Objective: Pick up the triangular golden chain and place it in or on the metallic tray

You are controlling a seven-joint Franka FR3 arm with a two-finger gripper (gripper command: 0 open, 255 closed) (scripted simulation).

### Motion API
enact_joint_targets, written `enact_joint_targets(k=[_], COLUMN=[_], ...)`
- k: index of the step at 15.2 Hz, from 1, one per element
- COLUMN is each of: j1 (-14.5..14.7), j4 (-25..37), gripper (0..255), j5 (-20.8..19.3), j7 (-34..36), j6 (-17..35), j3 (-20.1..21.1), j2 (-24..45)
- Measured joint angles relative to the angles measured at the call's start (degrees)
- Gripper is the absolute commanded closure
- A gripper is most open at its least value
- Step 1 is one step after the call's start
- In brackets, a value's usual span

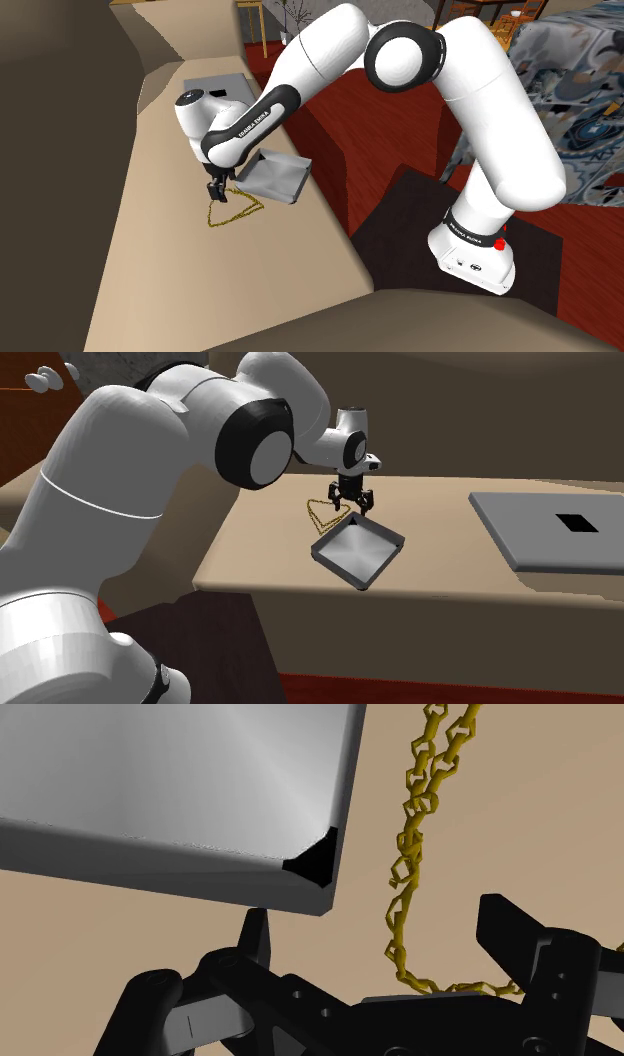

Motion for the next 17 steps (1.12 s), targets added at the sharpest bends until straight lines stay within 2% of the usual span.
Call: enact_joint_targets(k=[2, 3, 17], j1=[0.0, 0.0, -0.2], j4=[0.0, 0.0, -0.1], gripper=[0, 255, 255], j5=[0.0, 0.0, 0.4], j7=[0.0, 0.0, -0.3], j6=[0.0, 0.0, -1.4], j3=[0.0, 0.0, 0.3], j2=[0.0, 0.0, -1.4])
